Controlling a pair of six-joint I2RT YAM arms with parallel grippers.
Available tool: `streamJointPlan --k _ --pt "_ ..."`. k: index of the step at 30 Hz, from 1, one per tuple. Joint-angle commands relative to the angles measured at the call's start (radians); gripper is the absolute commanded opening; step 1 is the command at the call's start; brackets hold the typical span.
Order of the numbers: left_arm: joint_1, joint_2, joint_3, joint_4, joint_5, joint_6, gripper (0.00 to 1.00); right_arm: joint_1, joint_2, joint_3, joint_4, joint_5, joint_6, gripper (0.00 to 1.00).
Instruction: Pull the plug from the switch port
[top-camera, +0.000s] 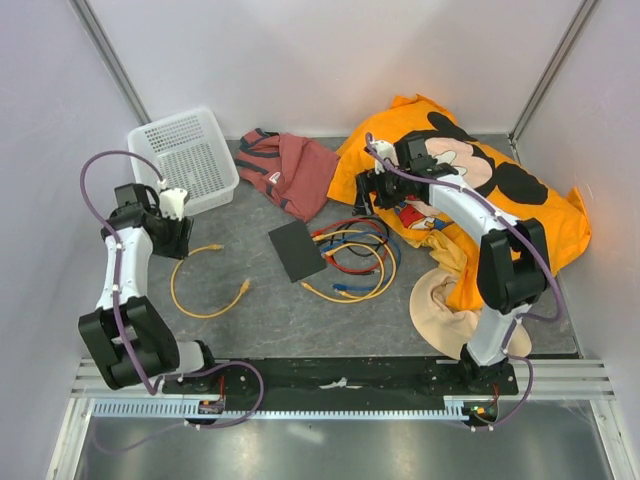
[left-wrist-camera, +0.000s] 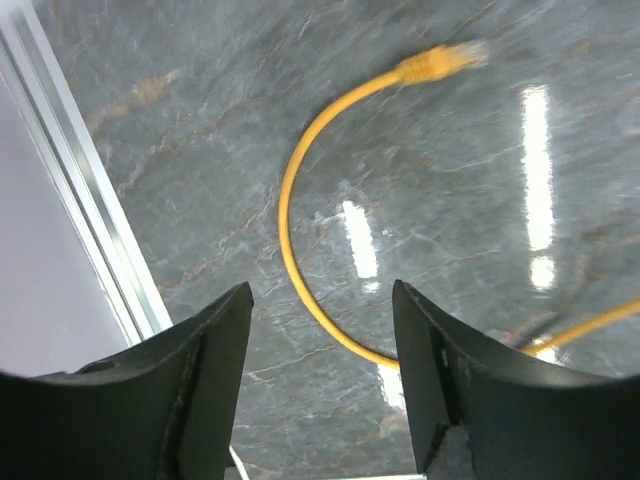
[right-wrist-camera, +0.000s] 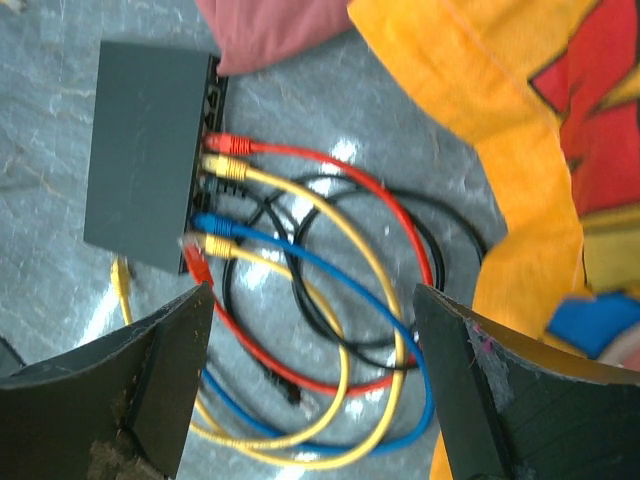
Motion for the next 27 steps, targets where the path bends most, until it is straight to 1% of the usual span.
streamJointPlan --k 1,2,3,4,5,6,7,8,9,10,11,12,13,14,15,16,18,19,20,21,22,24,25,27 --pt "-0.06 -0.076 0.188 -0.126 0.244 0.06 0.66 0.037 0.038 0.085 0.064 0.021 0.01 0.89" --pt "-0.082 -0.098 0.215 -0.187 0.296 0.094 0.66 0.044 0.042 0.091 0.066 0.026 0.01 0.89" --pt "-0.112 -0.108 0.214 -0.197 0.328 0.099 0.67 0.05 0.047 0.097 0.064 0.04 0.01 0.89" --pt "-0.196 -0.119 0.205 -0.2 0.353 0.098 0.66 0.061 0.059 0.105 0.066 0.057 0.038 0.89" --pt "-0.247 -0.127 0.173 -0.197 0.358 0.067 0.66 0.064 0.07 0.114 0.067 0.067 0.041 0.89" --pt "-0.337 -0.124 0.153 -0.181 0.365 0.039 0.66 0.07 0.084 0.127 0.069 0.077 0.043 0.88" --pt "-0.381 -0.121 0.131 -0.168 0.408 0.007 0.62 0.08 0.122 0.165 0.073 0.084 0.041 0.87" --pt "-0.407 -0.116 0.08 -0.151 0.434 -0.078 0.61 0.088 0.142 0.186 0.077 0.089 0.027 0.86" --pt "-0.439 -0.103 0.049 -0.087 0.46 -0.132 0.59 0.097 0.163 0.228 0.08 0.104 0.021 0.85" --pt "-0.445 -0.098 -0.009 -0.054 0.515 -0.186 0.56 0.117 0.203 0.248 0.084 0.153 0.021 0.85" --pt "-0.449 -0.089 -0.037 -0.013 0.535 -0.306 0.57 0.125 0.22 0.262 0.09 0.163 0.02 0.84" --pt "-0.455 -0.072 -0.063 0.065 0.546 -0.365 0.57 0.133 0.237 0.28 0.101 0.164 0.021 0.84" --pt "-0.459 -0.057 -0.089 0.093 0.555 -0.413 0.51 0.149 0.261 0.286 0.124 0.173 0.021 0.81" --pt "-0.461 -0.046 -0.099 0.128 0.566 -0.482 0.42 0.159 0.275 0.294 0.13 0.184 0.02 0.81" --pt "-0.461 -0.02 -0.105 0.153 0.574 -0.51 0.34 0.169 0.292 0.317 0.133 0.196 0.021 0.8" --pt "-0.462 -0.007 -0.111 0.19 0.582 -0.533 0.23 0.186 0.32 0.332 0.133 0.208 -0.009 0.79" --pt "-0.468 0.023 -0.108 0.199 0.583 -0.576 0.12 0.199 0.347 0.37 0.136 0.206 -0.014 0.79" --pt "-0.47 0.04 -0.11 0.205 0.598 -0.59 0.04 0.209 0.369 0.384 0.141 0.201 -0.013 0.79" --pt "-0.475 0.049 -0.111 0.205 0.611 -0.599 0.02 0.214 0.381 0.398 0.143 0.181 -0.005 0.79" --pt "-0.484 0.051 -0.116 0.208 0.621 -0.61 0.02 0.219 0.403 0.43 0.144 0.167 0.0 0.78" --pt "-0.488 0.056 -0.137 0.237 0.663 -0.645 0.02 0.228 0.413 0.444 0.144 0.146 0.007 0.76" --pt "-0.488 0.059 -0.175 0.286 0.718 -0.708 0.02 0.237 0.436 0.475 0.152 0.049 0.045 0.75" --pt "-0.488 0.062 -0.229 0.364 0.773 -0.779 0.02 0.254 0.443 0.481 0.165 0.023 0.055 0.75" --pt "-0.488 0.054 -0.298 0.458 0.802 -0.87 0.02 0.28 0.467 0.495 0.179 -0.015 0.079 0.75"
